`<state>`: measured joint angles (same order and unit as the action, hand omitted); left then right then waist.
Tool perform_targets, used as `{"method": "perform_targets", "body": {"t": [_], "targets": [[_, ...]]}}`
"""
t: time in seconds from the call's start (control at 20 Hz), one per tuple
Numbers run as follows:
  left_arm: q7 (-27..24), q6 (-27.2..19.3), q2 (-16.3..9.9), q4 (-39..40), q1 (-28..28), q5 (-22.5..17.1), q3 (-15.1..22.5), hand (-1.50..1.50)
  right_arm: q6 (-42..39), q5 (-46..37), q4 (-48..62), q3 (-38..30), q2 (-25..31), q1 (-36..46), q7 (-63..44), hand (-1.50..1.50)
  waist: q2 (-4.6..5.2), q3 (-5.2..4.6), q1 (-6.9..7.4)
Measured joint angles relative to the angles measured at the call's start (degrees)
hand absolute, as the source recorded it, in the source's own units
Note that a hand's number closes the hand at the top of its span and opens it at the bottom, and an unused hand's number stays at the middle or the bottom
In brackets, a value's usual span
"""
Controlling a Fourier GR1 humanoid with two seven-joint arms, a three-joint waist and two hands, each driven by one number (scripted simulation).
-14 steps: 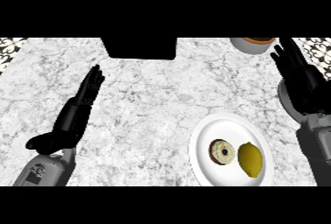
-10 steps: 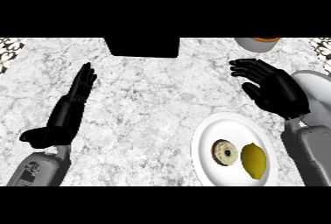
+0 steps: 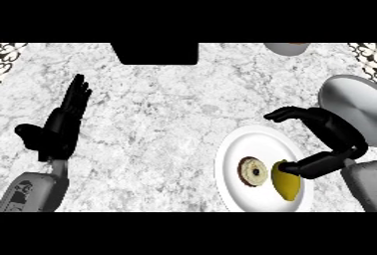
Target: Pick the cupcake from the plate and place it in the pan
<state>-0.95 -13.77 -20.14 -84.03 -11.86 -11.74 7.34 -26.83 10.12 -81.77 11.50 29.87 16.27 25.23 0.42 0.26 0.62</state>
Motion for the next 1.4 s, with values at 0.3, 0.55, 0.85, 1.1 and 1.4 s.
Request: {"method": "perform_targets", "body": {"t": [0.3,0.55,0.85,1.1,1.4], "targets": [[2.00,0.65,-0.61,0.66,-0.68,-0.40,-1.13,0.00,-3.58,-5.84,4.70,-5.17,11.69,2.25,11.43,-1.50,-0.15,-0.12,-0.08],[1.94,1.32,-0.83,1.69,-1.15,-0.50,-2.03,0.00,-4.62,-11.31,2.52,-3.77,20.22,6.89,10.51,-1.50,-0.24,-0.23,0.04],[3.16,0.83,0.75,1.13,-1.63,0.77,-1.92,0.00,-7.66,-12.12,-1.39,-2.63,21.19,12.98,3.80,-1.50,-0.39,-0.28,-0.11],[3.15,1.98,1.04,1.27,-1.23,1.13,-3.28,0.00,-9.46,-13.45,-4.70,-2.45,18.46,16.34,-0.38,-1.50,-0.42,-0.29,-0.25],[4.50,2.62,0.92,1.07,-1.98,1.72,-4.61,0.00,-13.86,-10.70,-11.56,-0.76,15.30,14.71,-5.81,-1.50,-0.50,-0.30,-0.62]]}}
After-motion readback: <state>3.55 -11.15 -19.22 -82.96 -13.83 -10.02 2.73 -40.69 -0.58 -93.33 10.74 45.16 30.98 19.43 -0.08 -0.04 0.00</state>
